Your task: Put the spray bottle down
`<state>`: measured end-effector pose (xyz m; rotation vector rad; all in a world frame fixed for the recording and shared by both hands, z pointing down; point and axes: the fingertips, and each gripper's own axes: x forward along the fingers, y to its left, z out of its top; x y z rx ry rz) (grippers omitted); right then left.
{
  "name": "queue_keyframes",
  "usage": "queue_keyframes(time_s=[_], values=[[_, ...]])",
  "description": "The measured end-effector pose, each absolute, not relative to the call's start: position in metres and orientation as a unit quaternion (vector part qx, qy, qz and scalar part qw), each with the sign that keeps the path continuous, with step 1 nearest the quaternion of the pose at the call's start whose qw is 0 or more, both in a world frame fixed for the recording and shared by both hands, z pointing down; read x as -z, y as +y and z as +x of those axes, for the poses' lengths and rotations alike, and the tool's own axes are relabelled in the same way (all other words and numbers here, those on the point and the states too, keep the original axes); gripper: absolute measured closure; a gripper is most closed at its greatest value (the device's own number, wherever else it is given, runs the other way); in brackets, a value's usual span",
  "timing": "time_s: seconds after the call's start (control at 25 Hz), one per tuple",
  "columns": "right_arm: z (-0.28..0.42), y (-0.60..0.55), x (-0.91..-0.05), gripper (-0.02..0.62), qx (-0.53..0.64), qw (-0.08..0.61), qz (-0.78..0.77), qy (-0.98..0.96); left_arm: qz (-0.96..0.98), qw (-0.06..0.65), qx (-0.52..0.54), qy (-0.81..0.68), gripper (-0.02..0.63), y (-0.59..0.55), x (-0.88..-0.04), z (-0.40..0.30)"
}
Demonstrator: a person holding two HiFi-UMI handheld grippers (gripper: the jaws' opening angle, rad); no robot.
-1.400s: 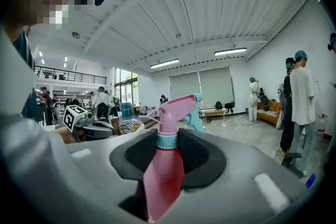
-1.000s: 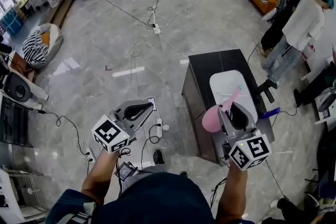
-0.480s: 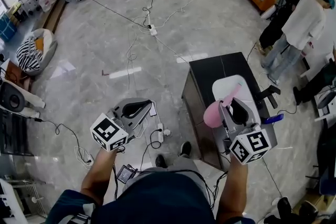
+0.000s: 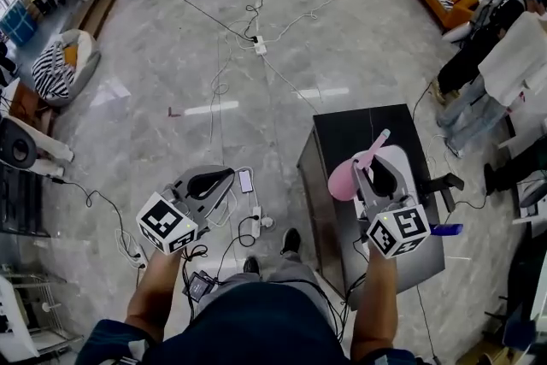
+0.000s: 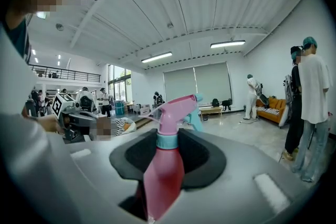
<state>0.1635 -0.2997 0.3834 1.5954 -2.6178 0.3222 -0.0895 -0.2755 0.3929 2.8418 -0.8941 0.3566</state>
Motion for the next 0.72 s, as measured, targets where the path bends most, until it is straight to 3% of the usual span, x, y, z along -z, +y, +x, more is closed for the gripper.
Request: queue_keyframes(time_s=[0.72], values=[[0.196,-0.463,-0.522,0.457,-0.102,0.033,0.505,-0.856,0.925,0.135,-0.15,-0.322,0.6,-0.37,-0.48,-0.058]])
